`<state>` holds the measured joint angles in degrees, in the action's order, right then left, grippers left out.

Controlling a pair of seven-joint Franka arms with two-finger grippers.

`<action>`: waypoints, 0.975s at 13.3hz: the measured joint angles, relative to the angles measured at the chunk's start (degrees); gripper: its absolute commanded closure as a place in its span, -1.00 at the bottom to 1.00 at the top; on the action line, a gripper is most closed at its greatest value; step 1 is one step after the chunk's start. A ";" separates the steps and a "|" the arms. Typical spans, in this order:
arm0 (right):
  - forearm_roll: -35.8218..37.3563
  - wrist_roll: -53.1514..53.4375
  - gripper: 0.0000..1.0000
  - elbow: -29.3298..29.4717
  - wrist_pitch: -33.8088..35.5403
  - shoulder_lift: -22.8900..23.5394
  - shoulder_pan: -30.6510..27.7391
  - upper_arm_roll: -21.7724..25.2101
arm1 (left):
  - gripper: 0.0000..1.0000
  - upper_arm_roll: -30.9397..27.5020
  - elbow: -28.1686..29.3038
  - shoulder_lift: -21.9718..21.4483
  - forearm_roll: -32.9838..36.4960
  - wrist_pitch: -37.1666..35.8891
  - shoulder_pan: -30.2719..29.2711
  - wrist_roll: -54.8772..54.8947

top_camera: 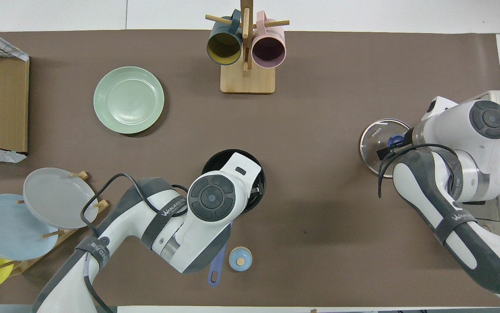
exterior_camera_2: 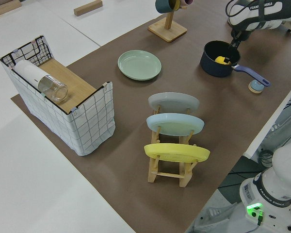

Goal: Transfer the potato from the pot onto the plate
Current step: 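Set the lid down with the right gripper while the left gripper grasps the potato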

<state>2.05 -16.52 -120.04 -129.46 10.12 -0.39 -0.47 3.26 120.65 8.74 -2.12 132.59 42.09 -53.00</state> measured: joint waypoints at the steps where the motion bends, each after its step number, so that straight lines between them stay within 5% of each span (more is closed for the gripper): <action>1: 0.00 0.00 -1.00 2.10 3.07 -0.28 0.00 -0.01 | -1.00 -0.01 0.14 0.68 0.00 0.79 0.17 -0.53; 9: 0.02 2.29 -1.00 15.49 24.24 -5.20 0.00 0.00 | -0.92 -0.08 0.22 2.56 0.00 1.51 0.31 -1.05; 10: 0.02 3.50 -1.00 17.24 26.92 -5.62 0.07 -0.07 | -0.75 -0.08 0.23 2.64 0.00 1.51 0.32 -1.05; 13: 0.02 6.17 -1.00 23.06 34.51 -7.77 0.24 -0.44 | 0.99 -0.08 0.09 2.41 0.03 1.41 0.41 -0.88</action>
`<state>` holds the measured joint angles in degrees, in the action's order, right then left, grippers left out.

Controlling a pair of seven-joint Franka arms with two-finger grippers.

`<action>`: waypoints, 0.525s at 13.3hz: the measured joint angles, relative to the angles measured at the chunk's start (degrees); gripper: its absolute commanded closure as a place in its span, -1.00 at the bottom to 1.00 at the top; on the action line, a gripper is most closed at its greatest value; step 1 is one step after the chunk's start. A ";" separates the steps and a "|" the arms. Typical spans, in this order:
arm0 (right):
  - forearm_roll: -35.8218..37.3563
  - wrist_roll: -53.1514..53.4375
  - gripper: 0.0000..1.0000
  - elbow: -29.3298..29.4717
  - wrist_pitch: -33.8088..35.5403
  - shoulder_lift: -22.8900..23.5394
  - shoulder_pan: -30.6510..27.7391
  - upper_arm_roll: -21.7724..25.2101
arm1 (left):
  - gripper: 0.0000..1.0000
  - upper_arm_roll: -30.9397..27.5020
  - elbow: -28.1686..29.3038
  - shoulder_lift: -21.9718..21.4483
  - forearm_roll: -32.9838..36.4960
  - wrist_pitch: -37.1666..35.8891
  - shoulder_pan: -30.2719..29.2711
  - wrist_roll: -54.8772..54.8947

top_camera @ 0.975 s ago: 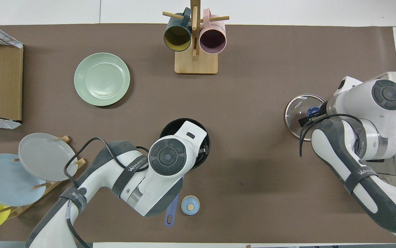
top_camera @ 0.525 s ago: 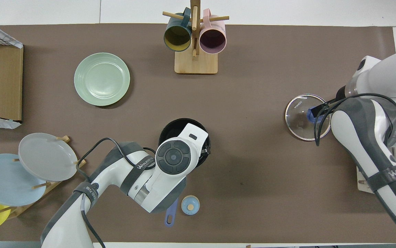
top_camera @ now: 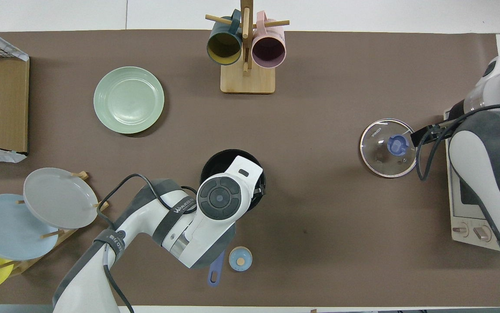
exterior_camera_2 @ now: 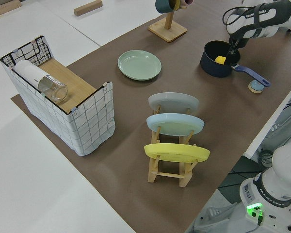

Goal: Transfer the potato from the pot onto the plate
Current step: 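Set the lid down with the right gripper while the left gripper grasps the potato, then lift the yellow potato with the left gripper toward the green plate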

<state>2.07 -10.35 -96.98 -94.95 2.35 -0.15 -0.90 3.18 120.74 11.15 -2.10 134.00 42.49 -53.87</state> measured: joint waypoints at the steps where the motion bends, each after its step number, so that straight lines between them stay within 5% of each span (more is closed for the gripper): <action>1: 0.00 0.21 -1.00 2.12 3.21 -0.91 -0.02 -0.01 | 1.00 0.00 -0.04 -0.10 0.00 0.01 0.02 0.18; 7: 0.00 4.47 -1.00 6.14 8.55 -3.55 -0.12 0.18 | 1.00 -0.08 -0.36 -0.04 0.00 -0.15 0.03 0.69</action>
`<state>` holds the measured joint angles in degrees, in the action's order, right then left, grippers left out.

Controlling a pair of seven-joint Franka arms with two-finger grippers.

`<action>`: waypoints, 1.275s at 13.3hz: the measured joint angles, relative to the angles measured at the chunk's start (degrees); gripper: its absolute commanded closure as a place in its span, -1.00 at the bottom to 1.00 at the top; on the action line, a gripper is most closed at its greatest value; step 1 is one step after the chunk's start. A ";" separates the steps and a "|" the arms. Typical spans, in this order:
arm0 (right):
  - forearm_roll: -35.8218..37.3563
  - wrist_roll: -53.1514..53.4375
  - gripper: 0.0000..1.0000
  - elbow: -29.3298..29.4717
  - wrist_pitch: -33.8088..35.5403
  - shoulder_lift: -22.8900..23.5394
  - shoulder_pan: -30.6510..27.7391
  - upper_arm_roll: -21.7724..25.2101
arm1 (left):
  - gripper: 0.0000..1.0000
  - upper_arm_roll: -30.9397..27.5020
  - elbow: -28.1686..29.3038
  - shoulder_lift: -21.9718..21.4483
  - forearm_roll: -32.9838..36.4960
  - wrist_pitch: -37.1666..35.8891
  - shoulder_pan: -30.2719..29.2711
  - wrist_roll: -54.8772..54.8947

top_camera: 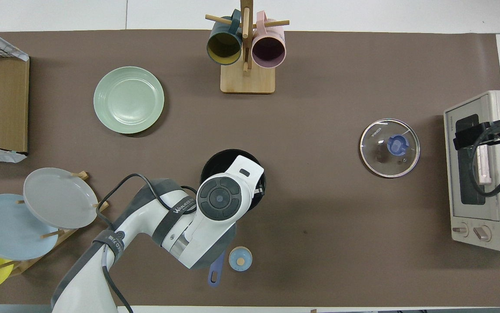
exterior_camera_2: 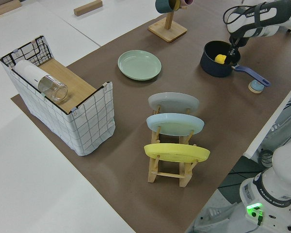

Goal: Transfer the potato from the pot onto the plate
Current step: 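Lift the yellow potato with the left gripper toward the green plate, then open the left gripper to drop the potato onto the green plate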

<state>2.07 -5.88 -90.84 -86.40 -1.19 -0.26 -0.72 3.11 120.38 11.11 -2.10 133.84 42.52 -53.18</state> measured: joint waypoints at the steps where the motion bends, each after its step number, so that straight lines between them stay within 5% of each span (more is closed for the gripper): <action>1: 0.00 1.36 -1.00 0.00 -0.07 0.07 0.06 -0.16 | 1.00 -0.11 -0.68 -0.04 0.00 -0.83 0.00 0.04; 6: 0.11 4.64 -1.00 0.02 -0.11 0.18 1.85 0.31 | 1.00 -1.02 -13.83 -1.75 0.00 -16.83 -1.64 1.71; 11: 0.23 4.94 -1.00 -0.79 0.29 -0.69 2.54 1.30 | 1.00 -1.46 -25.99 -1.25 -0.50 -27.59 -11.98 13.92; 17: 0.23 4.94 -1.00 -0.86 0.16 -0.68 2.27 2.01 | 1.00 -1.84 -30.80 7.38 -0.54 -23.25 -27.82 37.35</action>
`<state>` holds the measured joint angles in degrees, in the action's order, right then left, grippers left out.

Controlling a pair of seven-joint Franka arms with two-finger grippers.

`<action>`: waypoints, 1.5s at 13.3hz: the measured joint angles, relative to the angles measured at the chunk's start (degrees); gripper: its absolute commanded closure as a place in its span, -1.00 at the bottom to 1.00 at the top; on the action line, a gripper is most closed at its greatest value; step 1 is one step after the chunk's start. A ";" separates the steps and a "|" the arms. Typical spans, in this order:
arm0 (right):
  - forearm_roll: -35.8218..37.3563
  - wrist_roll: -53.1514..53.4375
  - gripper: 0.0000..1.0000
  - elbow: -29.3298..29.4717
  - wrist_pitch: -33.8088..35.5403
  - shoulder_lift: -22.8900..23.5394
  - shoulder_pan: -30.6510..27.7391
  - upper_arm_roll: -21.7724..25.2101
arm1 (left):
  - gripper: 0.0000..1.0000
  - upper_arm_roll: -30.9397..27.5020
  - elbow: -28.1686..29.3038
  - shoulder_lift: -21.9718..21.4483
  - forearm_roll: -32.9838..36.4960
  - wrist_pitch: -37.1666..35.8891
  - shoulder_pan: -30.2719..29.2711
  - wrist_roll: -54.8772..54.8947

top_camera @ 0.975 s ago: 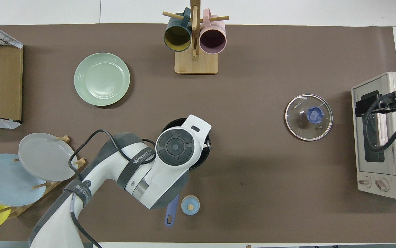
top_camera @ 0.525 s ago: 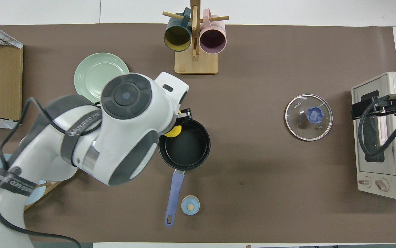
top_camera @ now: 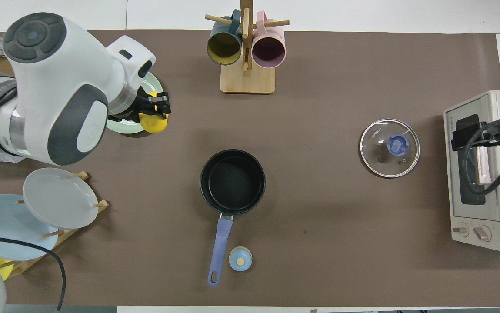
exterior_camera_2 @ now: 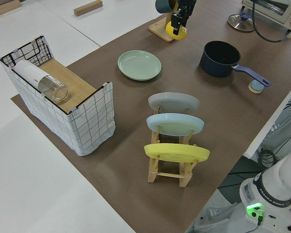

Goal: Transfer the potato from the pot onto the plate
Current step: 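Open the left gripper to drop the potato onto the green plate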

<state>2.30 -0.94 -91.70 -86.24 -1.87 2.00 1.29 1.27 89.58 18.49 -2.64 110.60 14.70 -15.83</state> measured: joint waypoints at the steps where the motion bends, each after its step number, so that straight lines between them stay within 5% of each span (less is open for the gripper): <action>1: 0.00 0.00 -1.00 0.00 -0.27 0.00 0.00 0.00 | 1.00 -0.02 -0.04 1.85 0.23 1.73 -1.83 2.89; 8: 0.00 0.02 -1.00 0.00 -2.05 0.13 -1.20 0.18 | 1.00 0.55 2.68 8.37 1.97 11.14 -4.46 7.04; 9: 0.00 0.02 -1.00 0.03 -1.75 0.12 -1.24 0.19 | 0.30 0.52 3.20 8.38 1.97 11.15 -4.50 7.89; 10: 0.00 0.02 -1.00 0.03 -1.71 0.12 -1.39 0.19 | -0.75 0.46 3.62 8.38 1.98 11.15 -4.56 8.41; 11: 0.00 0.02 -1.00 0.03 -1.71 0.12 -1.62 0.20 | -1.00 0.38 3.92 8.38 1.98 11.16 -4.60 8.98; 16: -0.02 0.02 -1.00 0.06 -1.75 0.12 -1.65 0.15 | -1.00 0.17 2.77 8.03 1.99 11.28 -5.04 10.12; 20: -0.02 0.02 -1.00 0.08 -1.78 0.12 -1.65 0.14 | -1.00 0.11 -1.43 3.58 1.99 7.28 -6.04 10.24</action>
<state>2.28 -0.92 -91.62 -88.02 -1.75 0.35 1.43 1.38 88.15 22.07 -0.66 117.88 8.65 -5.59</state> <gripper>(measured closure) 0.000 0.000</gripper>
